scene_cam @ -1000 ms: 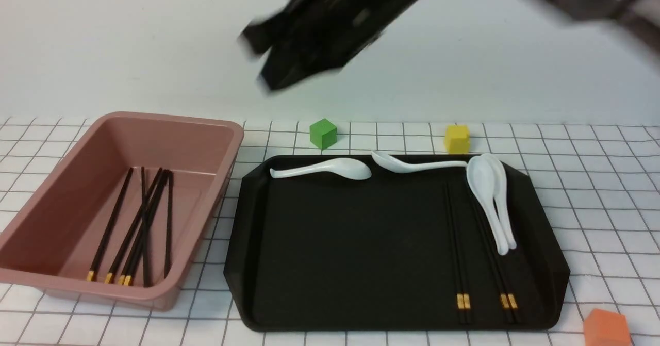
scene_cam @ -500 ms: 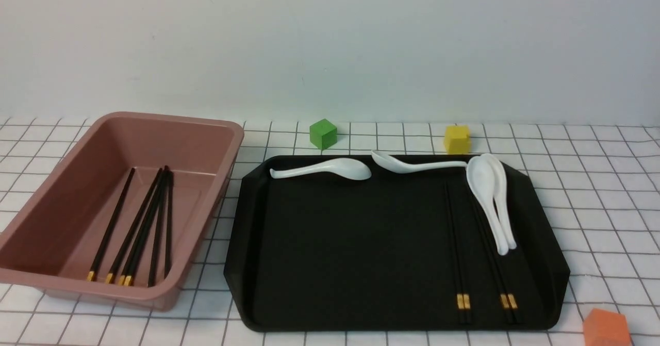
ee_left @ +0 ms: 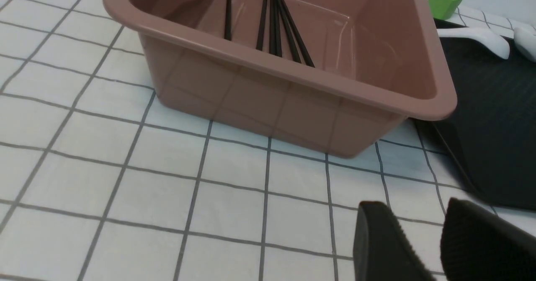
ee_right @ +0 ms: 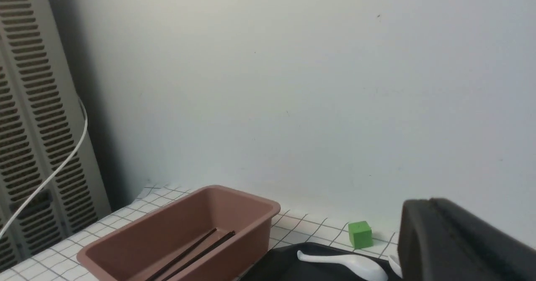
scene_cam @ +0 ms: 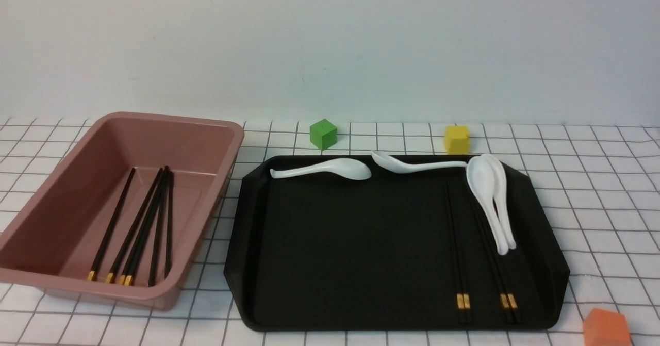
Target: On white black tablecloth take chopsticks from black tray and put them in box.
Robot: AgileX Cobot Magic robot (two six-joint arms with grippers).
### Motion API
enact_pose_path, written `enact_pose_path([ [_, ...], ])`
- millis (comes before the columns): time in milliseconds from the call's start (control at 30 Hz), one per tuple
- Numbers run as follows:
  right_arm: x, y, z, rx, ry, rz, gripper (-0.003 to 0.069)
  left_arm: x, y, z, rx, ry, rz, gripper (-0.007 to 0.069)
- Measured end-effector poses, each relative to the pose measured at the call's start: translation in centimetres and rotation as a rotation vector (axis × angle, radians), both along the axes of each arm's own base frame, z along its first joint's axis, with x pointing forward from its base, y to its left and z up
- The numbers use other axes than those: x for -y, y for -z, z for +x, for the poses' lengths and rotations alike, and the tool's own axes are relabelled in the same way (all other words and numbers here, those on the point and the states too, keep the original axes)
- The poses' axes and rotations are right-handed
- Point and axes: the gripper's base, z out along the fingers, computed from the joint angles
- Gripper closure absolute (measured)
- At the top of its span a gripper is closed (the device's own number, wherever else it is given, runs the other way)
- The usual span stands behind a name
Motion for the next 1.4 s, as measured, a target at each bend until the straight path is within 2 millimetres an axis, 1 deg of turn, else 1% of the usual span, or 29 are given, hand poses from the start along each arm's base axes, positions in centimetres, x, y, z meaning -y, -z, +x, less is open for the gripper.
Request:
enact_pose_path([
  [367, 0.0, 0.4, 0.0, -0.020, 0.004, -0.047, 0.0649, 0.0, 0.0, 0.0, 0.000, 0.000, 0.000, 0.0386],
  [767, 0.0, 0.4, 0.0, -0.020, 0.005, -0.050, 0.0640, 0.0, 0.0, 0.0, 0.000, 0.000, -0.001, 0.0386],
  [867, 0.0, 0.8, 0.0, -0.026, 0.004, -0.049, 0.0637, 0.0, 0.0, 0.0, 0.000, 0.000, -0.001, 0.0386],
  [1000, 0.1, 3.4, 0.2, -0.032, 0.038, -0.072, 0.0631, 0.0, 0.0, 0.0, 0.000, 0.000, -0.001, 0.0386],
  [1133, 0.6, 7.4, 0.8, -0.075, 0.162, -0.111, 0.0627, 0.0, 0.0, 0.0, 0.000, 0.000, -0.001, 0.0386],
  [1200, 1.2, 10.2, 0.9, -0.106, 0.259, -0.137, 0.0626, 0.0, 0.0, 0.0, 0.000, 0.000, -0.001, 0.0386],
  [1267, 1.7, 12.1, 0.9, -0.126, 0.337, -0.156, 0.0626, 0.0, 0.0, 0.0, 0.000, 0.000, -0.001, 0.0386],
  [1367, 2.3, 14.1, 1.0, -0.174, 0.442, -0.179, 0.0626, 0.0, 0.0, 0.0, 0.000, 0.000, -0.001, 0.0386],
  [1400, 2.4, 14.2, 1.0, -0.184, 0.461, -0.183, 0.0626, 0.0, 0.0, 0.0, 0.000, 0.000, -0.001, 0.0386],
])
